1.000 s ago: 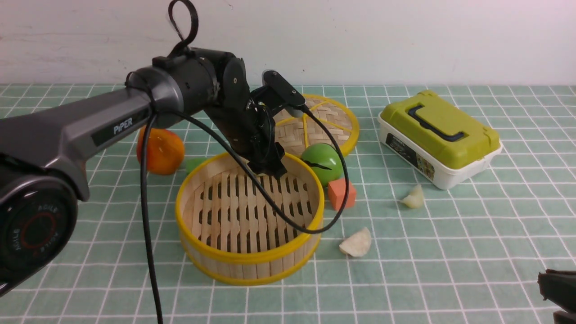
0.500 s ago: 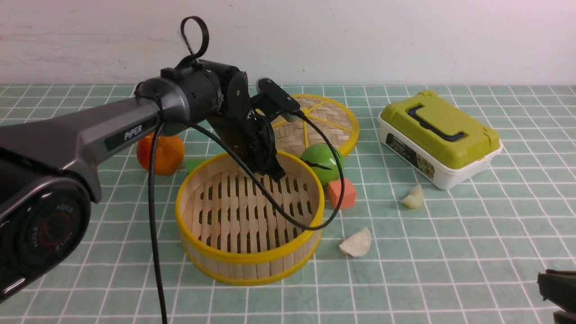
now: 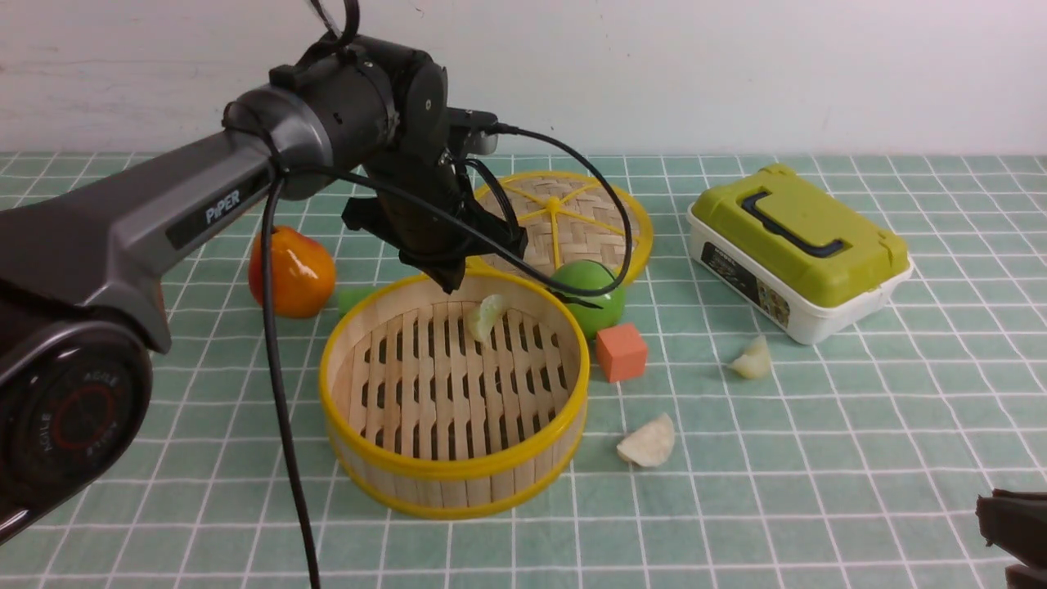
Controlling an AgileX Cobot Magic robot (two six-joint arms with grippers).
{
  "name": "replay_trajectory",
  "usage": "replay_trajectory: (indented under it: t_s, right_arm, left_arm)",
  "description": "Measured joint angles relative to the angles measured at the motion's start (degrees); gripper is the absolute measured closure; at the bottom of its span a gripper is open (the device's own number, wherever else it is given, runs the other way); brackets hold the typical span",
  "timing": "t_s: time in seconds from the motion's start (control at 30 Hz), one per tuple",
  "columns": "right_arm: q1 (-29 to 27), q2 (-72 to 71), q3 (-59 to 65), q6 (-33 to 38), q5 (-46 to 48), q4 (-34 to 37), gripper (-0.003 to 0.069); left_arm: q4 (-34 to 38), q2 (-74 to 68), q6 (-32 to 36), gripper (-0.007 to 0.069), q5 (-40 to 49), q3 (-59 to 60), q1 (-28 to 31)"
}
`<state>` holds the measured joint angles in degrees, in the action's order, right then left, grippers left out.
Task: Put the dumplings into the steamer on the table with the blue tablecloth.
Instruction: 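Reach for and grasp a dumpling on the table with the left gripper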
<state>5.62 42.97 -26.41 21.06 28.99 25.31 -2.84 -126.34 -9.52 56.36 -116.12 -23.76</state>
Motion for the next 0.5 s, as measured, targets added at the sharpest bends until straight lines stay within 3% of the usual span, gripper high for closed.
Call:
replay_trajectory:
  t_s: [0.07, 0.2, 0.3, 0.4, 0.5]
  right_arm:
    - [0.0, 0.0, 0.0, 0.0, 0.0, 0.0, 0.0593]
    - [0.0, 0.0, 0.0, 0.0, 0.0, 0.11, 0.0593]
    - [0.0, 0.0, 0.0, 0.0, 0.0, 0.19, 0.0593]
    - [0.0, 0.0, 0.0, 0.0, 0.0, 0.32, 0.0593]
    - [0.0, 0.0, 0.0, 0.0, 0.04, 0.45, 0.0589]
  left_arm:
    - [0.1, -0.11, -0.05, 0.0562, -0.23, -0.07, 0.0]
    - [2.06, -1.33, -0.36, 0.0353, -0.64, -0.07, 0.0]
    - [2.84, -2.47, -0.49, 0.0267, -1.77, -0.07, 0.0]
    - [2.84, -3.64, -0.49, 0.0239, -2.85, -0.07, 0.0]
    - [3.78, -4.66, -0.42, 0.0257, -3.05, -0.07, 0.0]
